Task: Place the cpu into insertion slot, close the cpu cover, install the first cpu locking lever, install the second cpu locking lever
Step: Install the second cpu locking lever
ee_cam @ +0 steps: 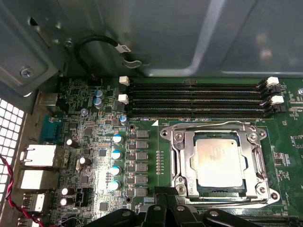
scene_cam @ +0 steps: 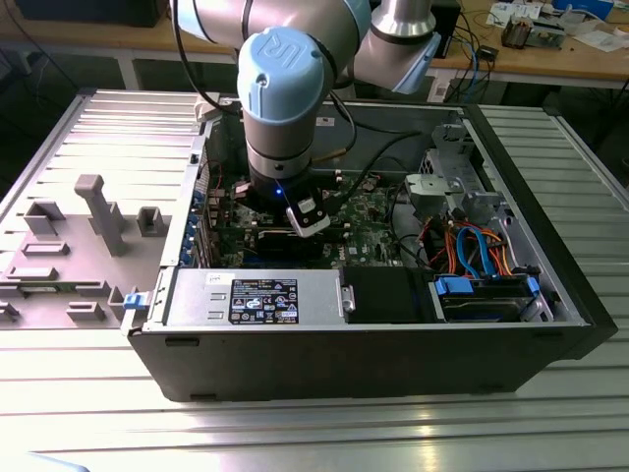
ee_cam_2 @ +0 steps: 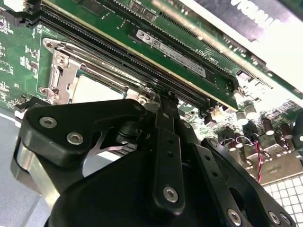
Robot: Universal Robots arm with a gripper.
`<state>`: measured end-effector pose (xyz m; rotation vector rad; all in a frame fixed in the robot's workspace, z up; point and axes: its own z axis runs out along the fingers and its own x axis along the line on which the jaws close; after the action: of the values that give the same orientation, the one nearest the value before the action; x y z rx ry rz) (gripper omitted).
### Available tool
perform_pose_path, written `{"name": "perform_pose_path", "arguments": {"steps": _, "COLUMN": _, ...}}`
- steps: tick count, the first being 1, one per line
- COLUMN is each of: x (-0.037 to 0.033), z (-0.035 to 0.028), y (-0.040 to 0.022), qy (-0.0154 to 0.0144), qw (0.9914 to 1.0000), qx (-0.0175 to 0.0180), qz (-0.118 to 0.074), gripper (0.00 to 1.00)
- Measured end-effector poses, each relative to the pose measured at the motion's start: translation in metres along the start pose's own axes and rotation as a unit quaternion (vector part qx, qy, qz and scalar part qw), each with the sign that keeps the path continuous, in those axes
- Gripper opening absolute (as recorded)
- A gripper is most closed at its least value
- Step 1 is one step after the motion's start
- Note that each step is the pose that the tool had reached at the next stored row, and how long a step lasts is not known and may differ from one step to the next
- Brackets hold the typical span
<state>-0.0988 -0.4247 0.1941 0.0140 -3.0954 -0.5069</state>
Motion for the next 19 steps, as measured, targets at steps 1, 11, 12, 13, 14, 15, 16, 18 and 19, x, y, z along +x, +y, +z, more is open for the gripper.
{"name": "perform_pose_path", "arguments": {"steps": 1, "x": 0.0, "z": -0.0004, "y": 0.0002, "qy": -0.0001, "qw": 1.0, "qx": -0.0001, "qz": 0.0, "gripper": 0.11}}
{"name": "perform_pose_path", "arguments": {"steps": 11, "x": 0.0, "z": -0.0153, "y": 0.0051, "qy": -0.0001, "qw": 1.0, "qx": 0.0, "qz": 0.0, "gripper": 0.11}}
{"name": "perform_pose_path", "arguments": {"steps": 12, "x": 0.0001, "z": -0.0152, "y": 0.0051, "qy": -0.0001, "qw": 1.0, "qx": -0.0001, "qz": 0.0, "gripper": 0.11}}
{"name": "perform_pose_path", "arguments": {"steps": 13, "x": 0.0001, "z": -0.0152, "y": 0.0051, "qy": -0.0001, "qw": 1.0, "qx": -0.0001, "qz": 0.0, "gripper": 0.11}}
{"name": "perform_pose_path", "arguments": {"steps": 14, "x": 0.0001, "z": -0.0152, "y": 0.0052, "qy": -0.0001, "qw": 1.0, "qx": -0.0002, "qz": 0.0, "gripper": 0.11}}
{"name": "perform_pose_path", "arguments": {"steps": 15, "x": 0.0001, "z": -0.0153, "y": 0.0052, "qy": 0.0, "qw": 1.0, "qx": -0.0001, "qz": 0.0, "gripper": 0.11}}
{"name": "perform_pose_path", "arguments": {"steps": 16, "x": 0.0001, "z": -0.0153, "y": 0.0052, "qy": 0.0, "qw": 1.0, "qx": -0.0001, "qz": 0.0, "gripper": 0.11}}
{"name": "perform_pose_path", "arguments": {"steps": 18, "x": 0.0001, "z": -0.0153, "y": 0.0052, "qy": 0.0, "qw": 1.0, "qx": -0.0002, "qz": 0.0, "gripper": 0.11}}
{"name": "perform_pose_path", "arguments": {"steps": 19, "x": 0.0001, "z": -0.0153, "y": 0.0052, "qy": 0.0, "qw": 1.0, "qx": -0.0002, "qz": 0.0, "gripper": 0.11}}
